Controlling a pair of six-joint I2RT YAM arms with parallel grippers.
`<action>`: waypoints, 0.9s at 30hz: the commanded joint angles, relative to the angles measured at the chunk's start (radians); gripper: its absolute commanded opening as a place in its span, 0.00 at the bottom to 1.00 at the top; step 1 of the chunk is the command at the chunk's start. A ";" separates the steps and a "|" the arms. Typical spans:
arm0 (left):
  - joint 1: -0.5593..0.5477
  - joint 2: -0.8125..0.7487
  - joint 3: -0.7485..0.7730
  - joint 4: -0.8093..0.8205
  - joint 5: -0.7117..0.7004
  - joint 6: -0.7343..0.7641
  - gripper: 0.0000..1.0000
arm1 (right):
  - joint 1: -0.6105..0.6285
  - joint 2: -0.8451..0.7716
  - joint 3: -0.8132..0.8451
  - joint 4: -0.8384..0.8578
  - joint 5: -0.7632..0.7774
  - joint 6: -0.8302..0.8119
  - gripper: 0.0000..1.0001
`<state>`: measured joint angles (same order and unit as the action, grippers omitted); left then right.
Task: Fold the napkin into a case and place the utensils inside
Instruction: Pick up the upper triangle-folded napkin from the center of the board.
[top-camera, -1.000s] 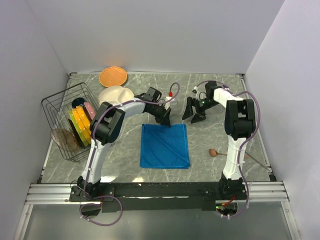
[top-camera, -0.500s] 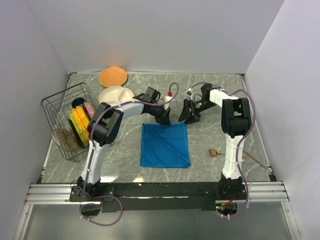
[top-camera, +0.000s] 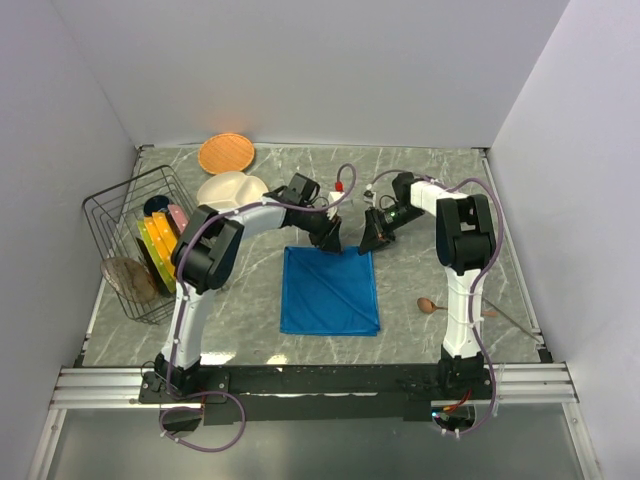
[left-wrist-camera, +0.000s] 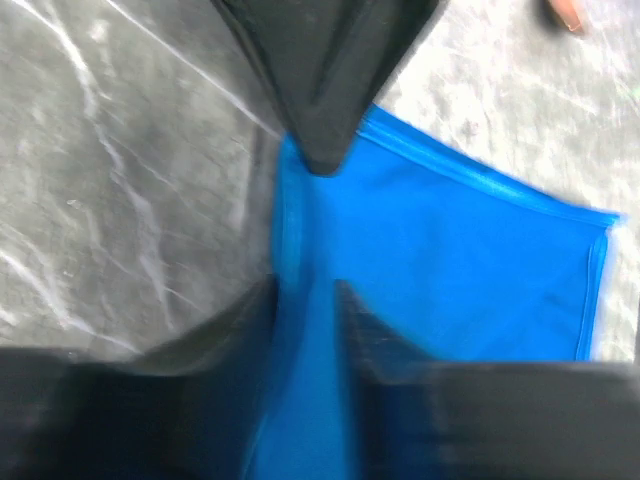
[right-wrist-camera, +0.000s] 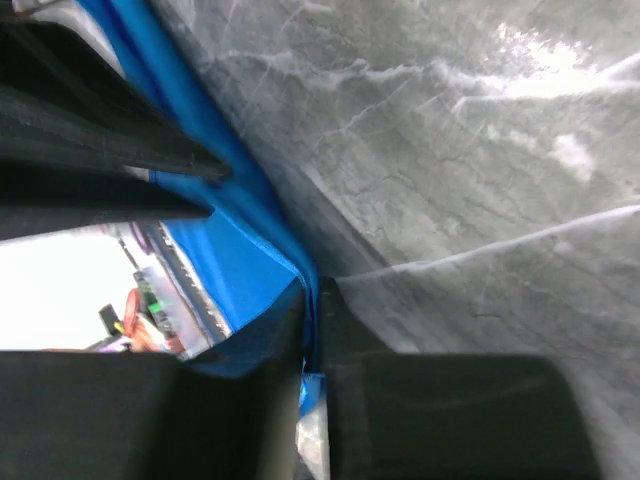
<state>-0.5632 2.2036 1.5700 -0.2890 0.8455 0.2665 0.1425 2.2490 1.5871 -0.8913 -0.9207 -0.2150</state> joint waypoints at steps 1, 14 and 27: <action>0.069 -0.070 0.034 -0.057 0.121 -0.016 0.58 | 0.009 -0.022 -0.004 0.028 0.029 -0.030 0.04; 0.204 0.060 0.295 -0.639 0.213 0.407 0.68 | 0.068 -0.203 -0.105 0.158 0.080 -0.130 0.00; 0.178 0.176 0.391 -0.664 0.215 0.432 0.74 | 0.095 -0.318 -0.162 0.189 0.082 -0.193 0.00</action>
<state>-0.3733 2.3814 1.9175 -0.9279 1.0168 0.6281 0.2230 2.0186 1.4357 -0.7414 -0.8291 -0.3695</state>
